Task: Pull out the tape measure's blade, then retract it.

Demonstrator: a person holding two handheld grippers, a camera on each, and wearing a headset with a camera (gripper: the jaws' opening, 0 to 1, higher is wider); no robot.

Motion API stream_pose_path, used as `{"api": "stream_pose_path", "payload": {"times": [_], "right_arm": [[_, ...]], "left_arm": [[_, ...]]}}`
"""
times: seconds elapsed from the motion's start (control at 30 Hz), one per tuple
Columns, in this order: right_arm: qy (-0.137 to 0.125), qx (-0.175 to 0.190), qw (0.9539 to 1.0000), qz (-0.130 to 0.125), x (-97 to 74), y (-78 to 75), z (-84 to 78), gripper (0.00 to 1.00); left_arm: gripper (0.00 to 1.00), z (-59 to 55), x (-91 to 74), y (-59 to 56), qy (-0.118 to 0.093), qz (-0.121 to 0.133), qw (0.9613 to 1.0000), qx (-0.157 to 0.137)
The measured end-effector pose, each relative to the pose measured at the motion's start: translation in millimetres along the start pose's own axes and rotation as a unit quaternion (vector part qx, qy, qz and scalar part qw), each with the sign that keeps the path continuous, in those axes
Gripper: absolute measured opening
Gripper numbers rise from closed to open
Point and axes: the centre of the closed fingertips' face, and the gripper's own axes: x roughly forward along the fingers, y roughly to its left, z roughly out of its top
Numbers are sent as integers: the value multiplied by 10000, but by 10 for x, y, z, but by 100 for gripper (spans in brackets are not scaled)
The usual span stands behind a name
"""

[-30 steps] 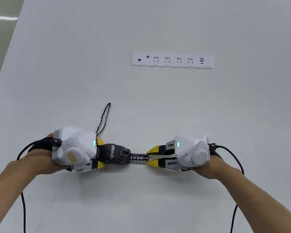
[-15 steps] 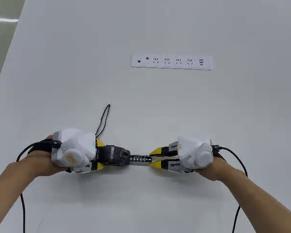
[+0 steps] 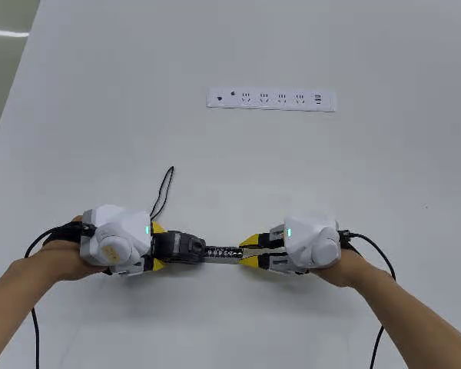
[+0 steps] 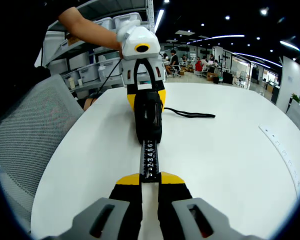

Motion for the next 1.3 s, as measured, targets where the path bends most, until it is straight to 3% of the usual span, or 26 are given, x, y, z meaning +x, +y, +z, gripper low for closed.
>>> {"api": "stream_pose_path", "payload": {"times": [1.3], "right_arm": [[69,20,10000,-25,-180,15,-135,8]], "left_arm": [[26,14,17,-8,12,10,10000,24]]}}
